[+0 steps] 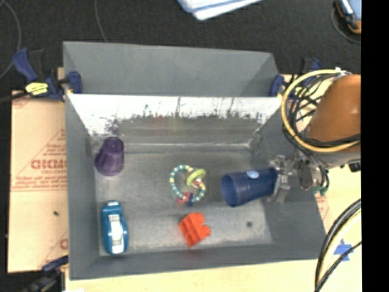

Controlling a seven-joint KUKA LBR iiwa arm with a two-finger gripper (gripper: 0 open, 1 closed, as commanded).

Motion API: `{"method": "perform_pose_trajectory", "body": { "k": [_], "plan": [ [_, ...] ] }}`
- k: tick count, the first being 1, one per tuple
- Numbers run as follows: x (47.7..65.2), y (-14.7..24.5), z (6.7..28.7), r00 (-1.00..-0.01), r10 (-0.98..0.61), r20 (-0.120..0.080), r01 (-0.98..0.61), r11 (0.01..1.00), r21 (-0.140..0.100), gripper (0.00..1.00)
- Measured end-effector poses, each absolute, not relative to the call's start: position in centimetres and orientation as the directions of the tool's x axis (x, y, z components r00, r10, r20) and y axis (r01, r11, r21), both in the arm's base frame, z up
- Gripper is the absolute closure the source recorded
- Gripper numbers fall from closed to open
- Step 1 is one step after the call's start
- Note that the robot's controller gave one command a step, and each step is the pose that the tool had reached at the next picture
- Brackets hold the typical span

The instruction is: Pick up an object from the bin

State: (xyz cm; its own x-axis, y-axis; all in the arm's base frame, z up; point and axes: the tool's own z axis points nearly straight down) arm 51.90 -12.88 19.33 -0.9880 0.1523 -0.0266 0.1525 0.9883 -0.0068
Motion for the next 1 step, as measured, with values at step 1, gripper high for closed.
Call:
{"method": "perform_pose_trajectory", "body": {
  "k": [1],
  "plan": [
    [52.30,-12.16,29.41,-0.987,0.159,-0.036,0.159,0.987,-0.007,1.00]
  ]
}}
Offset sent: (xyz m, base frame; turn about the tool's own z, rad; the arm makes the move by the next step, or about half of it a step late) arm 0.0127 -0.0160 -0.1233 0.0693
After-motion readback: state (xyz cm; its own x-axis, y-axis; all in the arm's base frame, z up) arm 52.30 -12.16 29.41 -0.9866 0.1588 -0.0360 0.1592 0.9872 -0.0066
